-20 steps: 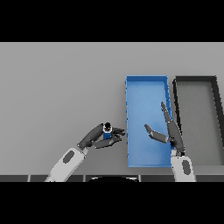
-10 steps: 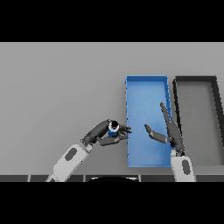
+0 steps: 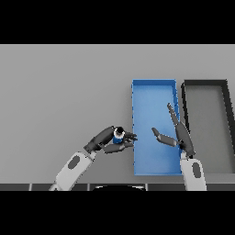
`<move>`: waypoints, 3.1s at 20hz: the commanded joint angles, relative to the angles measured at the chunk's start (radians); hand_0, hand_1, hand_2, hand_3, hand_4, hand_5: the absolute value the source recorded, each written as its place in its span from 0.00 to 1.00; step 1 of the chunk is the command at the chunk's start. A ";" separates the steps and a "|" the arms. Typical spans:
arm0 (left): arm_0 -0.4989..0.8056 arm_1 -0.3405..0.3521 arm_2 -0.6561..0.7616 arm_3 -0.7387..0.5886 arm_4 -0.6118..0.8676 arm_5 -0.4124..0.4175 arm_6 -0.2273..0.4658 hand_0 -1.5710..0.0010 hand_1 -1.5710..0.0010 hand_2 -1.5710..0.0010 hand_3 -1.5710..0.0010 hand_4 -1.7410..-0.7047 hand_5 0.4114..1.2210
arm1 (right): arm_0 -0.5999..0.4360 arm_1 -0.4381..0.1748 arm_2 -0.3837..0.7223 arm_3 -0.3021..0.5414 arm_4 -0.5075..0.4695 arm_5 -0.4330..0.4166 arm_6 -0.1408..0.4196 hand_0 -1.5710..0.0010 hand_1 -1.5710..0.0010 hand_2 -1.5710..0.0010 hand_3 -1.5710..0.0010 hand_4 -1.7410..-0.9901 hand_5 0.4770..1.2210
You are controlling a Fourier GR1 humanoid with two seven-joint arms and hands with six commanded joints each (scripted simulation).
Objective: Pick up the blue pipe and place it into the blue bin.
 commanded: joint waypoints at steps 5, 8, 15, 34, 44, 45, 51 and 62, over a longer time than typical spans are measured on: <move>0.000 -0.021 0.006 -0.003 -0.026 -0.011 0.011 0.00 0.00 0.00 0.00 0.26 1.00 | -0.033 -0.032 -0.045 -0.074 -0.202 0.128 -0.094 1.00 0.99 0.98 1.00 0.75 0.15; 0.010 -0.019 0.019 -0.010 -0.033 -0.025 0.009 0.00 0.00 0.00 0.00 0.26 1.00 | -0.065 -0.104 -0.029 -0.168 -0.280 0.219 -0.040 1.00 1.00 0.99 1.00 0.77 0.15; 0.020 -0.032 0.032 -0.024 -0.062 -0.052 0.018 0.00 0.00 0.00 0.00 0.26 1.00 | -0.185 -0.216 0.076 -0.327 -0.375 0.360 0.142 1.00 1.00 1.00 1.00 0.68 0.07; 0.026 -0.098 0.085 -0.011 -0.075 -0.177 0.029 0.00 0.00 0.00 0.00 0.27 1.00 | -0.519 -0.061 0.303 -0.182 -0.450 0.482 0.401 0.98 0.93 0.92 0.97 0.69 0.05; 0.036 -0.131 0.108 -0.006 -0.101 -0.184 0.058 0.00 0.00 0.01 0.16 0.03 1.00 | -0.527 0.010 0.316 -0.152 -0.467 0.479 0.343 0.13 0.12 0.12 0.18 0.35 0.62; 0.027 -0.131 0.119 -0.003 -0.099 -0.188 0.056 0.00 0.00 0.01 0.13 0.02 1.00 | -0.537 0.014 0.314 -0.151 -0.439 0.482 0.327 0.10 0.10 0.10 0.14 0.36 0.70; 0.032 -0.145 0.127 0.003 -0.134 -0.192 0.037 0.00 0.00 0.01 0.09 0.01 1.00 | -0.490 0.063 0.321 -0.165 -0.470 0.479 0.348 0.03 0.03 0.03 0.04 0.33 0.92; 0.034 -0.137 0.157 0.003 -0.216 -0.288 0.061 0.80 0.82 0.82 0.86 0.63 0.71 | -0.469 0.135 0.277 -0.182 -0.422 0.481 0.416 0.00 0.00 0.00 0.00 0.32 0.99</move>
